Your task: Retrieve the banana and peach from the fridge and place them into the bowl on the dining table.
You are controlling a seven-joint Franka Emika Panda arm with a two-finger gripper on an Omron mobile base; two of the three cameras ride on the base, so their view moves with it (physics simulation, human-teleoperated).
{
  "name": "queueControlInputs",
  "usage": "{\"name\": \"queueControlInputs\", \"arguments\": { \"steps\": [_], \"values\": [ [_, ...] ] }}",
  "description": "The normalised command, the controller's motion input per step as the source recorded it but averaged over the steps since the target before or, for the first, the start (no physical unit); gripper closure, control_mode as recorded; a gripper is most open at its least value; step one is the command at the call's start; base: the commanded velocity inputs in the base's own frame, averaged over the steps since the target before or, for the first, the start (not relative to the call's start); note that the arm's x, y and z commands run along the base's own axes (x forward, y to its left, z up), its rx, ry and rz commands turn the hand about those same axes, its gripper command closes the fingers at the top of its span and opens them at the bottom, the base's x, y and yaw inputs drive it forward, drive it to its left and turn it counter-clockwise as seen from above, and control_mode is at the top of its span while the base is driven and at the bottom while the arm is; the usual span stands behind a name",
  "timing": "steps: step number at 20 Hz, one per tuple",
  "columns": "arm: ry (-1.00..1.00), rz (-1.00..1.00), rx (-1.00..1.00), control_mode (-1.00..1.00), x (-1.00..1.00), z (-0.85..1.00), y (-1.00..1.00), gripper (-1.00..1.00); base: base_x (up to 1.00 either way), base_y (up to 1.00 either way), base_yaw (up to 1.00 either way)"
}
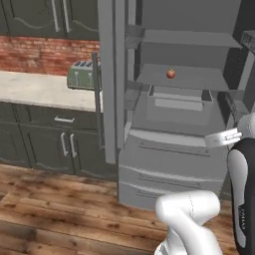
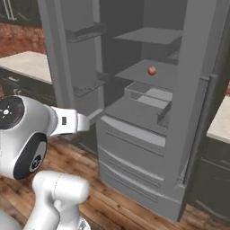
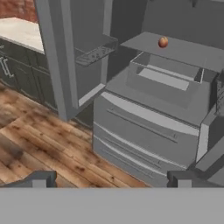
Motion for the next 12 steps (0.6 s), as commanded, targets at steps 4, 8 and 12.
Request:
{"name": "queueControlInputs", "arguments": {
  "steps": [4,8,12],
  "values": [
    [0.0,0.0,0.0,1.0,0.0,0.0,0.0,-1.0,0.34,0.39,-0.41],
    [0.0,0.0,0.0,1.0,0.0,0.0,0.0,-1.0,0.01,0.01,-0.34],
    [0.0,0.0,0.0,1.0,0.0,0.0,0.0,-1.0,0.05,0.01,-0.34]
  ]
}}
